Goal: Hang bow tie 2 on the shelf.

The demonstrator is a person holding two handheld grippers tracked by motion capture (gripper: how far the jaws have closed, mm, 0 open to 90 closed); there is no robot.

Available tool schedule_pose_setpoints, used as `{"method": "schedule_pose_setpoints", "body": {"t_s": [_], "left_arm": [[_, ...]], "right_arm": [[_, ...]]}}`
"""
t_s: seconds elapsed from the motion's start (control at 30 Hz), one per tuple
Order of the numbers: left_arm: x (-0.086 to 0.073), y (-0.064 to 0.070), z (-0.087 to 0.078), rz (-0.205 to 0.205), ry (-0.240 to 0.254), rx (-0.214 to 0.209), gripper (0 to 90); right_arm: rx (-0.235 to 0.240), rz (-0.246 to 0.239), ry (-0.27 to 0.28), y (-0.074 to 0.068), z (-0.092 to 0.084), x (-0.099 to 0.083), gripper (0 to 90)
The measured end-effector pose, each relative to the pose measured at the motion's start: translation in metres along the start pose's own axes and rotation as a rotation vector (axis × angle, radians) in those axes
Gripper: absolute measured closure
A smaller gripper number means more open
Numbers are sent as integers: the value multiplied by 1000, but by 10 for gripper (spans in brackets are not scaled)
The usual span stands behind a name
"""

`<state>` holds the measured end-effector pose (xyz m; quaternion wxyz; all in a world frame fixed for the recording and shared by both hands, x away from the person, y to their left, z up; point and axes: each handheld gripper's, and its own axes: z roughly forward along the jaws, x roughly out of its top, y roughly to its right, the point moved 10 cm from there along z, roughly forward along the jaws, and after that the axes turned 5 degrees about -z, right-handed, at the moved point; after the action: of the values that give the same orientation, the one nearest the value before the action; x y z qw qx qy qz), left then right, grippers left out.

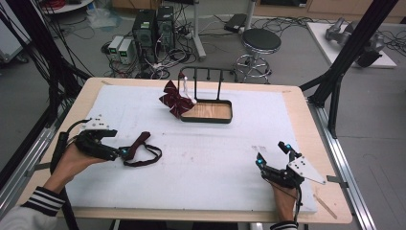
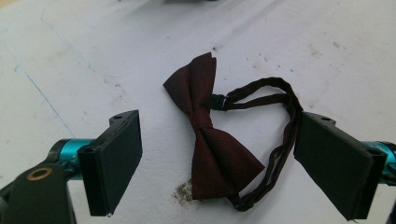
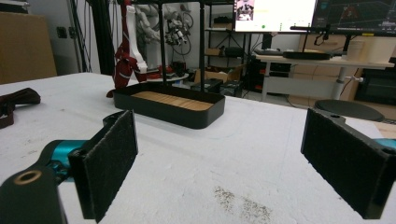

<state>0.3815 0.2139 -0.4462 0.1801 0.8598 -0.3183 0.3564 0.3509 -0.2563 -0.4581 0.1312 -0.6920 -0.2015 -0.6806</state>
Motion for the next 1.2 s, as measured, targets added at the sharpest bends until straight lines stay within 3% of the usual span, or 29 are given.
{"method": "schedule_pose_setpoints", "body": {"t_s": [0.33,0.57,0.73,0.97,1.2], "left_arm": [[-14,-6,22,-32,-164,16,159],[-18,-5,27,-64,-204,-7,165],[-24,-7,31,-96,-258,-22,175],[-26,-6,38,-92,-292,-24,201],[-27,-6,40,-121,-302,-37,233]], "right_arm": [[1,-6,8,1,0,1,103],[1,-3,7,1,0,0,103],[1,-2,6,1,0,0,102],[0,0,6,1,0,0,103],[4,2,6,1,0,0,103]]}}
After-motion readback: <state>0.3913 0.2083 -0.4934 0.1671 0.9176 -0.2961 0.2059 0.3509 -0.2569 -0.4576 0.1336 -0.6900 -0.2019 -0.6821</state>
